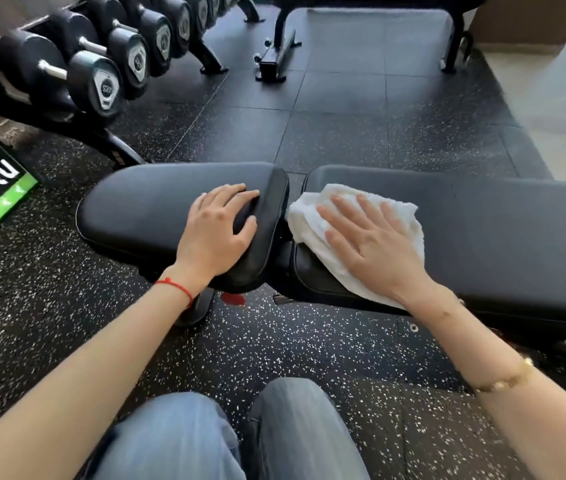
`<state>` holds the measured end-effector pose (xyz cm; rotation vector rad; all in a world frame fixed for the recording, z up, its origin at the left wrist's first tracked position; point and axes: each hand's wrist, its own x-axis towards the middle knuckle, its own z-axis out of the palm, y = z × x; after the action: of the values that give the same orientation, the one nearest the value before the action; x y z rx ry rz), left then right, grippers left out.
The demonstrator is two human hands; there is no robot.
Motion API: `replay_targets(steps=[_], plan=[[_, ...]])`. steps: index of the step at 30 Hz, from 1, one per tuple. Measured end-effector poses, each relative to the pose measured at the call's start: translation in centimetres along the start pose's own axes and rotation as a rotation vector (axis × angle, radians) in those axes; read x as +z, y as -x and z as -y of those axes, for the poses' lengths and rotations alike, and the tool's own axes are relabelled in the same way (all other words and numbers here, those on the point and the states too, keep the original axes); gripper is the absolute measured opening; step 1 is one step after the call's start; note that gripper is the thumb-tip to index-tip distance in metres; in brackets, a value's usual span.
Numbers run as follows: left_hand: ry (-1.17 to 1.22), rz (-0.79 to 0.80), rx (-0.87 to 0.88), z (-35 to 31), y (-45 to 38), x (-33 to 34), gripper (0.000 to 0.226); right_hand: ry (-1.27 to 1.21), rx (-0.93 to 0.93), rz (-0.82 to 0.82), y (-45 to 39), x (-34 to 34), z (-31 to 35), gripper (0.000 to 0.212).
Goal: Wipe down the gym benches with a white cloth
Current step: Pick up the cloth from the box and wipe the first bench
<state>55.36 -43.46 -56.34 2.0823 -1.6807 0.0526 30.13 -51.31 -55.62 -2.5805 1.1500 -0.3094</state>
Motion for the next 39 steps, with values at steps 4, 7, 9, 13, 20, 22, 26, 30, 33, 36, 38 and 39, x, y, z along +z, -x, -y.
replay_targets(steps=[4, 7, 9, 13, 20, 22, 26, 30, 33, 36, 38, 39], plan=[[-0.015, 0.021, -0.018, -0.1, 0.0, 0.0, 0.045, 0.042, 0.041, 0.007, 0.7, -1.2, -2.7, 0.057], [-0.031, 0.045, -0.021, -0.1, 0.0, 0.0, 0.047, 0.077, 0.139, 0.017, -4.4, -1.6, -2.4, 0.053], [-0.019, 0.063, -0.030, -0.4, -0.2, 0.0, 0.047, 0.086, 0.115, 0.015, -6.1, -1.0, -0.6, 0.051], [0.045, 0.024, -0.100, -1.6, -1.0, 0.4, 0.044, 0.098, -0.041, -0.008, -2.3, 0.5, 0.4, 0.058], [-0.004, -0.026, -0.107, -2.6, -0.8, 1.6, 0.047, 0.088, -0.043, 0.023, -1.6, -0.3, -1.1, 0.061], [-0.009, -0.027, -0.105, -2.6, -0.8, 1.6, 0.047, 0.123, -0.059, 0.014, -2.9, -0.4, -0.4, 0.059], [-0.016, -0.031, -0.094, -2.5, -0.7, 1.7, 0.047, 0.061, -0.084, -0.012, -1.3, -0.1, -0.5, 0.058], [-0.031, -0.027, -0.087, -2.3, -0.6, 1.7, 0.048, 0.057, -0.008, -0.021, 0.9, -0.8, -4.0, 0.060], [-0.037, -0.017, -0.091, -2.5, -0.6, 1.6, 0.049, 0.096, 0.204, -0.027, -3.4, -2.1, -6.2, 0.055], [-0.040, -0.008, -0.094, -2.5, -0.6, 1.6, 0.049, 0.133, 0.197, -0.020, -6.9, -1.5, -3.1, 0.054], [-0.041, -0.010, -0.094, -2.5, -0.6, 1.5, 0.049, 0.134, 0.055, -0.015, -6.0, -0.1, -0.7, 0.055], [-0.040, -0.011, -0.093, -2.4, -0.6, 1.4, 0.049, 0.108, -0.013, -0.011, -4.6, 0.3, -0.1, 0.055]])
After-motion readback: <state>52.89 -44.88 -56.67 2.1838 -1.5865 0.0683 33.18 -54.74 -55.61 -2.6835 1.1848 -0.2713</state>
